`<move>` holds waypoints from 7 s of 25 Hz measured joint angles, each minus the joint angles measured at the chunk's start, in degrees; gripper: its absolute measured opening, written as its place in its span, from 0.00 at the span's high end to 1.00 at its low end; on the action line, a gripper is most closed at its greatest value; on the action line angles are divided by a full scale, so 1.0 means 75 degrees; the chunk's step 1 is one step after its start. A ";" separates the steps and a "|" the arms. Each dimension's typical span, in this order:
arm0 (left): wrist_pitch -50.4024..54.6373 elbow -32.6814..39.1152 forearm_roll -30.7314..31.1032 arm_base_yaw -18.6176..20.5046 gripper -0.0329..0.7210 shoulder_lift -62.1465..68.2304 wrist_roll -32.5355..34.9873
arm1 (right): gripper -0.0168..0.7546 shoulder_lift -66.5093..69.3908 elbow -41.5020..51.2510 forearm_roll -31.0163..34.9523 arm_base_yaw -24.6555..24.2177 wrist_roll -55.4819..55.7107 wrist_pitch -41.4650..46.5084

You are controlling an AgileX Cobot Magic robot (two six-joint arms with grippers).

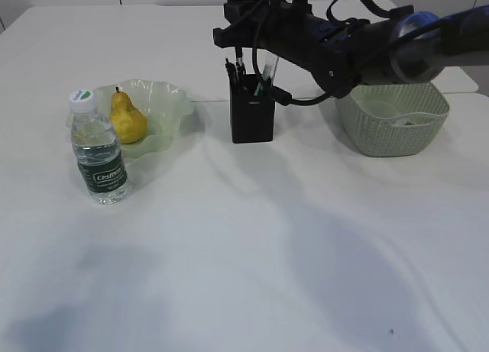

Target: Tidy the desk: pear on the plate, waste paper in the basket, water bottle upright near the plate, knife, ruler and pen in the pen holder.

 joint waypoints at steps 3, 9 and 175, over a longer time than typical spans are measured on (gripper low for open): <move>0.0000 0.0000 -0.0016 0.0000 0.64 0.0000 0.0000 | 0.85 0.0312 -0.0452 0.0211 -0.0041 0.0000 0.0352; 0.0007 0.0000 -0.0032 0.0000 0.64 0.0000 0.0000 | 0.85 0.0678 -0.0712 0.0330 -0.0131 0.0000 0.0894; 0.0806 -0.0028 -0.0235 -0.0071 0.64 -0.5856 0.1561 | 0.64 -1.6772 0.8547 0.1977 -0.0212 -0.2077 1.2297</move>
